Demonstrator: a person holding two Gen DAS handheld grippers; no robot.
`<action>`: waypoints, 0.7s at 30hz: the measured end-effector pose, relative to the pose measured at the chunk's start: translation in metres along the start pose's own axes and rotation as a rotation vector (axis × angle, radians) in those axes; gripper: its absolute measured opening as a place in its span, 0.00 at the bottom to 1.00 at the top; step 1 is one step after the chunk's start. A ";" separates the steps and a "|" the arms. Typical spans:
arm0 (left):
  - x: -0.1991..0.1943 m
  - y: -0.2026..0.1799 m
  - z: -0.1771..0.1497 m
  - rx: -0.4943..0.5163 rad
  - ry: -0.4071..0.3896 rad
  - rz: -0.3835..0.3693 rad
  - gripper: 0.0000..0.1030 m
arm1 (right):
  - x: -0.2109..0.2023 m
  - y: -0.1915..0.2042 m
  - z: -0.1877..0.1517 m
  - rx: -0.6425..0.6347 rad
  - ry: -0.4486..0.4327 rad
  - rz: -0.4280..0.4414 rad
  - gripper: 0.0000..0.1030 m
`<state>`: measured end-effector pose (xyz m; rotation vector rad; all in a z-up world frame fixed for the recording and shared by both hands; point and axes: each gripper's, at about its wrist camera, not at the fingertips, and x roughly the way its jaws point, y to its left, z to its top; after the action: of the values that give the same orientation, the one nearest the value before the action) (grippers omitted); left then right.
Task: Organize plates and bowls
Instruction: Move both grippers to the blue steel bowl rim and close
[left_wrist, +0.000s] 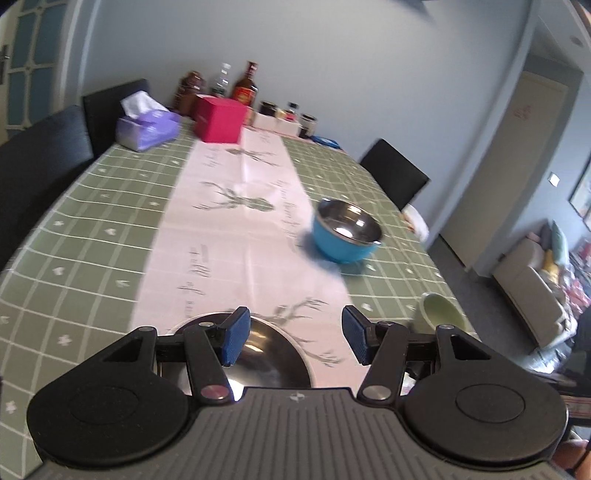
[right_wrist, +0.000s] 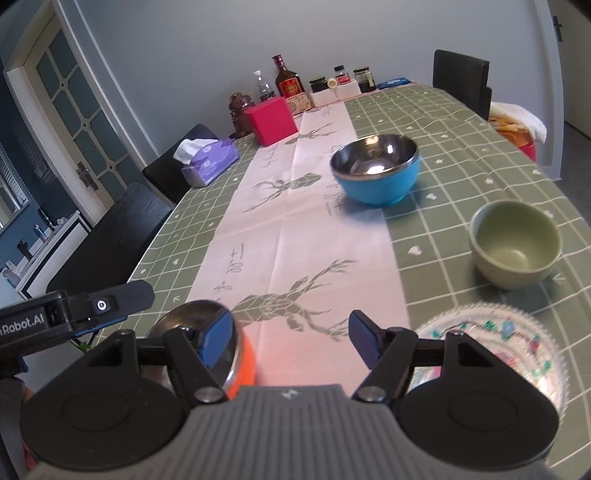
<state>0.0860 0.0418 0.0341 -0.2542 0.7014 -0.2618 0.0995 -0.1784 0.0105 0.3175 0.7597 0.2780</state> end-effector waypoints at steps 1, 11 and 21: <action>0.004 -0.004 0.002 0.002 0.020 -0.031 0.64 | -0.001 -0.004 0.003 -0.002 -0.002 -0.008 0.69; 0.058 -0.037 0.027 0.031 0.153 -0.165 0.64 | 0.002 -0.051 0.043 0.028 -0.016 -0.090 0.73; 0.113 -0.053 0.078 0.030 0.184 -0.146 0.64 | 0.027 -0.087 0.101 0.039 0.003 -0.136 0.73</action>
<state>0.2129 -0.0331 0.0409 -0.2556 0.8620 -0.4387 0.2008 -0.2669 0.0296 0.3009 0.7869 0.1357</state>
